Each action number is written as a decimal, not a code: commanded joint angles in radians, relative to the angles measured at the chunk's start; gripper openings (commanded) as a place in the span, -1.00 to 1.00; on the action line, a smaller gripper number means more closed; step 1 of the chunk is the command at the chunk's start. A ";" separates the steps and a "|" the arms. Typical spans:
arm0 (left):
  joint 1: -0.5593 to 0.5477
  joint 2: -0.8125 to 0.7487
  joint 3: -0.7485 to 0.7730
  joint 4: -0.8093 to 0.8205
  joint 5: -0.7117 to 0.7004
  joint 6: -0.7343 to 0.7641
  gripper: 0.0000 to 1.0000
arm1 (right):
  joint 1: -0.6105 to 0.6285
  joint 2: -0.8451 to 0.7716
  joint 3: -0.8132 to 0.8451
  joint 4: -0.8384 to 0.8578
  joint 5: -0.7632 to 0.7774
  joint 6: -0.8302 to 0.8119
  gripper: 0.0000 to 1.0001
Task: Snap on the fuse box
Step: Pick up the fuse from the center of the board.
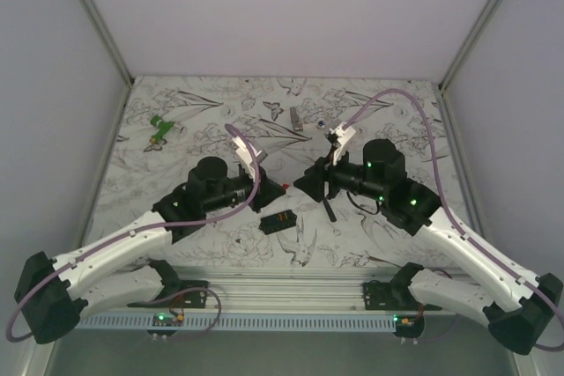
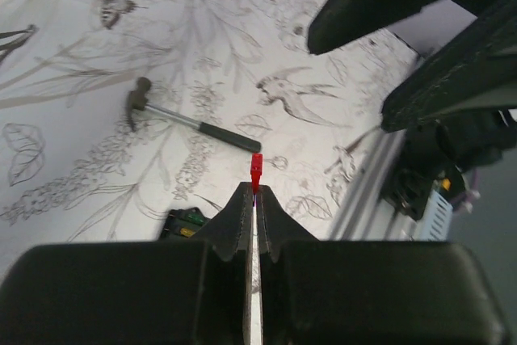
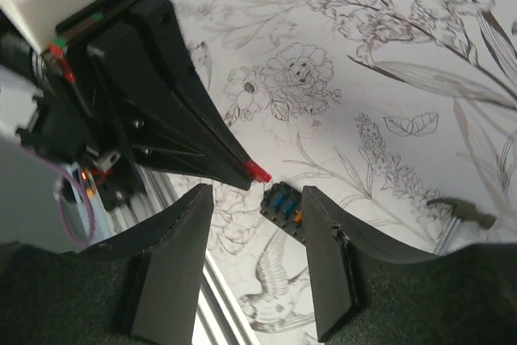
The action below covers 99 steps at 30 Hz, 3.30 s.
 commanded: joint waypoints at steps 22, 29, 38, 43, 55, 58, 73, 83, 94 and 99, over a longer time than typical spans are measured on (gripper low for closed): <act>-0.022 -0.033 0.119 -0.050 0.415 0.089 -1.00 | -0.030 0.014 0.104 -0.164 -0.507 -0.482 -0.18; -0.032 -0.042 0.126 -0.050 0.412 0.098 -1.00 | -0.033 0.040 0.111 -0.165 -0.560 -0.489 -0.31; -0.041 -0.030 0.134 -0.050 0.416 0.109 -1.00 | -0.044 0.048 0.118 -0.166 -0.605 -0.497 -0.49; -0.042 -0.029 0.128 -0.050 0.414 0.112 -1.00 | -0.067 0.037 0.114 -0.167 -0.625 -0.495 -0.50; -0.043 -0.022 0.131 -0.050 0.410 0.114 -1.00 | -0.089 0.051 0.115 -0.167 -0.691 -0.483 -0.51; -0.045 -0.020 0.132 -0.050 0.410 0.114 -1.00 | -0.089 0.062 0.118 -0.167 -0.703 -0.483 -0.53; -0.051 -0.003 0.135 -0.050 0.401 0.118 -1.00 | -0.089 0.060 0.119 -0.167 -0.724 -0.485 -0.98; -0.047 -0.048 0.049 -0.094 0.129 0.069 -0.45 | -0.089 0.038 0.094 -0.185 -0.492 -0.427 -1.00; 0.073 0.076 -0.027 -0.337 -0.169 -0.189 -0.24 | -0.088 0.055 -0.024 -0.100 -0.191 -0.251 -1.00; 0.124 0.191 -0.057 -0.342 -0.164 -0.297 -0.34 | -0.088 0.054 -0.080 -0.054 -0.132 -0.193 -1.00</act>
